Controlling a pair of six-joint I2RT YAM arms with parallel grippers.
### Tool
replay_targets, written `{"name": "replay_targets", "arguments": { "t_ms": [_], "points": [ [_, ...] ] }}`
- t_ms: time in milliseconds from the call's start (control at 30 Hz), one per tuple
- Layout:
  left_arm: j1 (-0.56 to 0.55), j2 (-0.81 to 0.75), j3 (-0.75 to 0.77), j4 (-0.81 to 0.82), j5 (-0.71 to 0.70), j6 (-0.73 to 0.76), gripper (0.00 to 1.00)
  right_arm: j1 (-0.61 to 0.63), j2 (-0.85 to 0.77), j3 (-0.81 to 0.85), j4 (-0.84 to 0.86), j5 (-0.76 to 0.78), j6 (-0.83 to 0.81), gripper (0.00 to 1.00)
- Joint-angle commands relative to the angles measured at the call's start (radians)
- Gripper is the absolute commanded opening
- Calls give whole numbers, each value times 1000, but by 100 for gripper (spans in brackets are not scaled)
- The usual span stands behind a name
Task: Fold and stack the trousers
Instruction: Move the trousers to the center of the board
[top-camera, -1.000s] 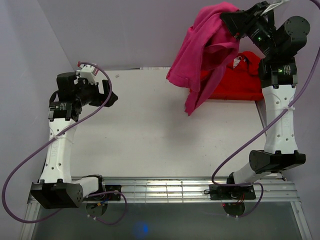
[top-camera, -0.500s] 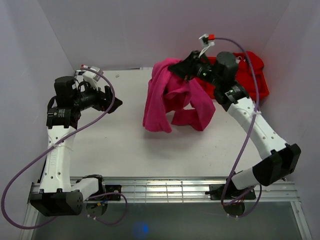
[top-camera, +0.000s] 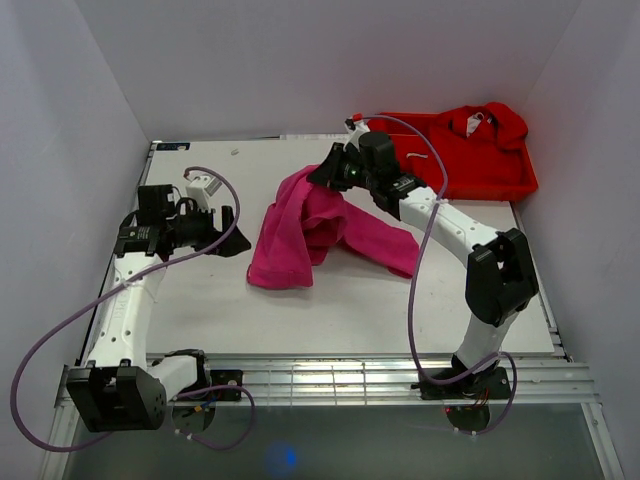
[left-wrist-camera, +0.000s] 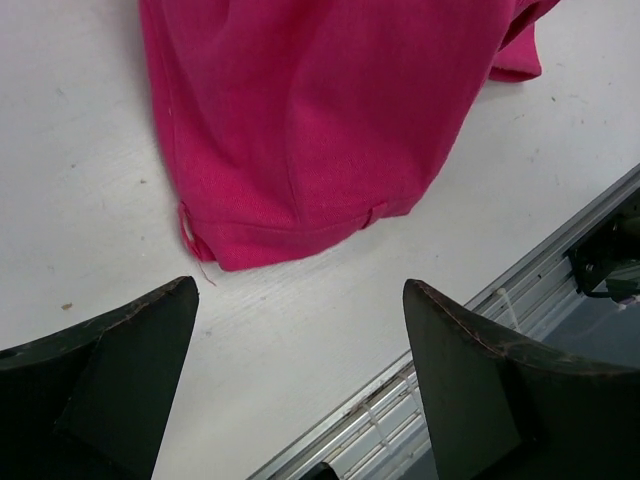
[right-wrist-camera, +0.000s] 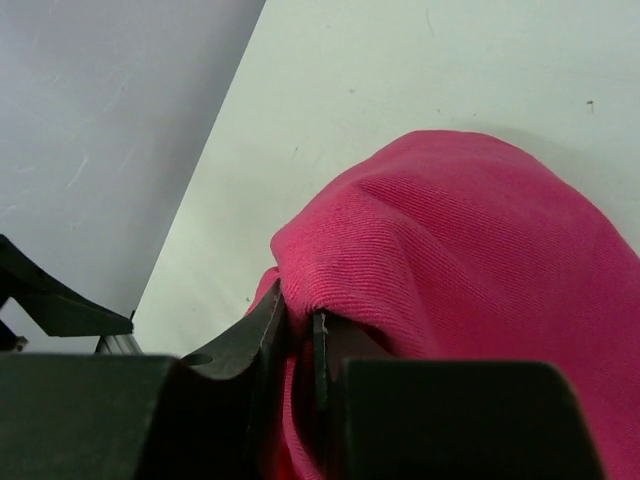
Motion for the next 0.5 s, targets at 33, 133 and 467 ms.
{"name": "replay_targets", "arguments": {
  "t_ms": [33,133,467],
  "points": [
    [-4,53,-50,-4,-16,38,94,-3,-33,14,77,69,6,8],
    [-64,116,-71,3,-77,87,93,-12,-92,-163,75,93,-54,8],
    [-414,311,-183,252,-494,126,93,-55,-324,-470,46,-5,-268,51]
  ]
}}
